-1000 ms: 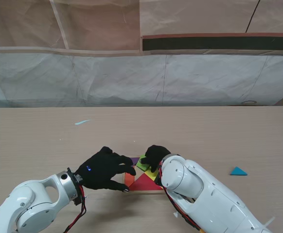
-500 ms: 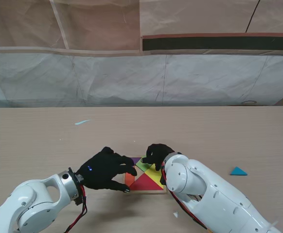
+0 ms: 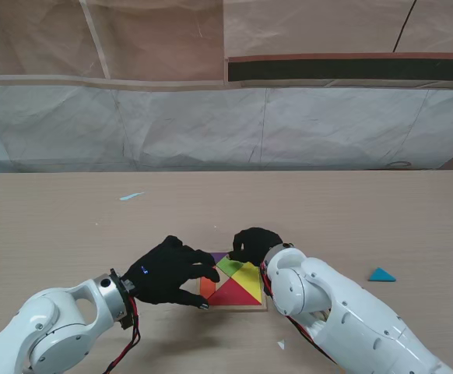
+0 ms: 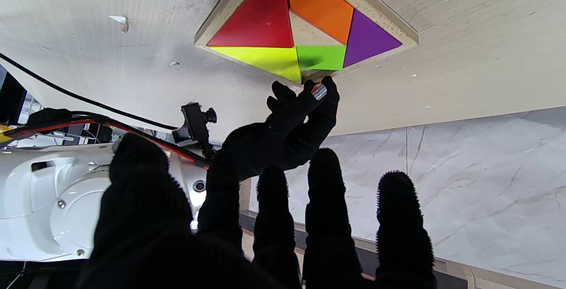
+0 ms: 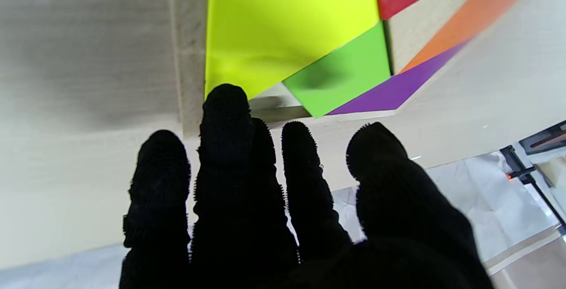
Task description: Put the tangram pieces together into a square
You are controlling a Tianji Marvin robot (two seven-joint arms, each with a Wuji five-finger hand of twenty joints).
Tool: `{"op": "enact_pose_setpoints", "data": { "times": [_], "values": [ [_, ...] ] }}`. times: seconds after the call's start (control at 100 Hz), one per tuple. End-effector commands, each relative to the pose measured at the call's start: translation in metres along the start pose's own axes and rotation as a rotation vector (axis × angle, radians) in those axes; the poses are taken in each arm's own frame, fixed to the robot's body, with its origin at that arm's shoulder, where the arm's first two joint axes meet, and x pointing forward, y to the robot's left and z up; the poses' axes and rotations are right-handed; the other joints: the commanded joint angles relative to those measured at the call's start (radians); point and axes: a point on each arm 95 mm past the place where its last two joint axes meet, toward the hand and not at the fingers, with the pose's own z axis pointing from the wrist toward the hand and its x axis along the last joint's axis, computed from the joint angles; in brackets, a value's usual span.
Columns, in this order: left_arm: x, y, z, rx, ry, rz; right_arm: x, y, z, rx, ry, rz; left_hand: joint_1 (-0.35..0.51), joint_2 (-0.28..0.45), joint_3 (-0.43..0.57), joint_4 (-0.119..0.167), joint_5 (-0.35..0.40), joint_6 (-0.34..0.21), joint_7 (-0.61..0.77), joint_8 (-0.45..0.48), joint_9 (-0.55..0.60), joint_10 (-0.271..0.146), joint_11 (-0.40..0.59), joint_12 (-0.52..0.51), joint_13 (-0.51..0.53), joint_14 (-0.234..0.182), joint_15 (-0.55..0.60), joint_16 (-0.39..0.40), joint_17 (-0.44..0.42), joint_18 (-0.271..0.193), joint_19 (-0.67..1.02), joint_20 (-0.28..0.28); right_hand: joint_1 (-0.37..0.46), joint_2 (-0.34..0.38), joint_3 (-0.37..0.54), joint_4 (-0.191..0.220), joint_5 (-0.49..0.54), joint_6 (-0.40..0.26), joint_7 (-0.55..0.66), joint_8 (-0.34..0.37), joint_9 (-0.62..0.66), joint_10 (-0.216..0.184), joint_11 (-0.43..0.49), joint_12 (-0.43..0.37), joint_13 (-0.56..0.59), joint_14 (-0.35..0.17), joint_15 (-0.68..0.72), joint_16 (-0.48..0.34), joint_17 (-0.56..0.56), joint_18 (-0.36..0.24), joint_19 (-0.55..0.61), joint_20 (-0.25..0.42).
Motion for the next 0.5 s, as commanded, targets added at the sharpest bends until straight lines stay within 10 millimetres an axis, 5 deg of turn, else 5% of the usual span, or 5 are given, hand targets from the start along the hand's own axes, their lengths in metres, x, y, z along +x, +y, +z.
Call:
{"op": "enact_pose_setpoints", "data": {
  "times": [0.0, 0.19, 0.49],
  "values": [
    [0.0, 0.002, 0.0, -0.015, -0.003, -0.002, 0.001, -0.001, 0.0, 0.01, 0.005, 0.03, 0.035, 0.042, -0.001, 0.026, 0.013, -0.001, -0.001, 0.008, 0.011, -0.018, -0.02, -0.004, 0.014, -0.017, 0.004, 0.011, -0.003, -0.005, 0.008, 0.004, -0.021, 0.021, -0.017, 0.035, 0.024, -0.02, -0.004, -0.003, -0.024, -0.005, -0.018, 0.003, -0.012, 0.016, -0.013, 0.01, -0.01, 0.058, -0.006, 0.03],
    [0.0, 0.002, 0.0, -0.013, -0.003, 0.0, 0.0, 0.004, 0.0, -0.04, 0.028, 0.003, 0.036, 0.044, -0.001, 0.026, 0.014, -0.001, -0.001, 0.008, 0.012, -0.017, -0.019, -0.004, 0.015, -0.016, 0.005, 0.011, -0.003, -0.005, 0.008, 0.004, -0.024, 0.012, -0.011, 0.026, 0.058, -0.066, 0.023, 0.001, -0.027, -0.007, -0.031, 0.005, -0.051, 0.034, -0.034, 0.011, -0.055, 0.062, -0.027, 0.031],
    [-0.002, 0.0, -0.002, -0.011, -0.009, 0.013, -0.01, 0.032, -0.018, -0.219, 0.09, -0.111, 0.036, 0.045, -0.001, 0.026, 0.014, -0.002, -0.002, 0.008, 0.012, -0.018, -0.02, -0.004, 0.015, -0.017, 0.004, 0.011, -0.003, -0.005, 0.008, 0.004, -0.064, -0.043, 0.078, 0.003, 0.053, -0.129, 0.158, -0.098, -0.032, -0.049, -0.065, 0.018, -0.16, 0.053, -0.141, 0.011, -0.174, 0.057, -0.113, 0.037]
  ]
}}
